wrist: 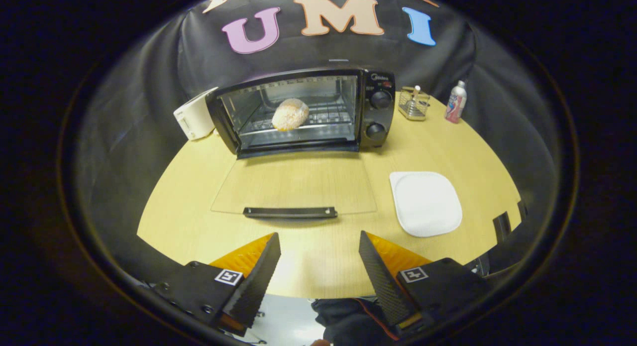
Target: Open the toaster oven, put the food inside, and close the toaster oven door.
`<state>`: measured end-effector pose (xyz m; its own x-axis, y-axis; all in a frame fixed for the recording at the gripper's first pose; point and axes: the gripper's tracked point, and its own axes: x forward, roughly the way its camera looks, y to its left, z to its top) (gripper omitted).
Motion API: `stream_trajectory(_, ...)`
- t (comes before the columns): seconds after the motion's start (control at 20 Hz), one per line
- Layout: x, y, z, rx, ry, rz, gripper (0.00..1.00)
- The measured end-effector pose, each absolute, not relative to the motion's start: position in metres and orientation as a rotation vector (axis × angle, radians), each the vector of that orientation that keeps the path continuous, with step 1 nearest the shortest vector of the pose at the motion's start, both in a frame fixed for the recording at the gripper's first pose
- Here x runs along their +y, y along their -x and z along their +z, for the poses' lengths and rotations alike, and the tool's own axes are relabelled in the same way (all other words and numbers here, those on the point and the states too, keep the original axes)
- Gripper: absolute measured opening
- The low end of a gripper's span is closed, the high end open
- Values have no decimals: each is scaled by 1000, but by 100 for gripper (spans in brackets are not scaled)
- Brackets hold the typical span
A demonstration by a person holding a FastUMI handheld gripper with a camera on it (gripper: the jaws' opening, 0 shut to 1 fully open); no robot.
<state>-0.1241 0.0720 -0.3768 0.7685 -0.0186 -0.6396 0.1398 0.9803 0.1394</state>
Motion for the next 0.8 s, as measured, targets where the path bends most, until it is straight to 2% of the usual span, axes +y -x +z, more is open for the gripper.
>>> stream_trajectory(0.35, 87, 119, -415, 733, -164, -19, 98)
stream_trajectory(0.8, 102, 79, -437, 751, -119, -9, 98)
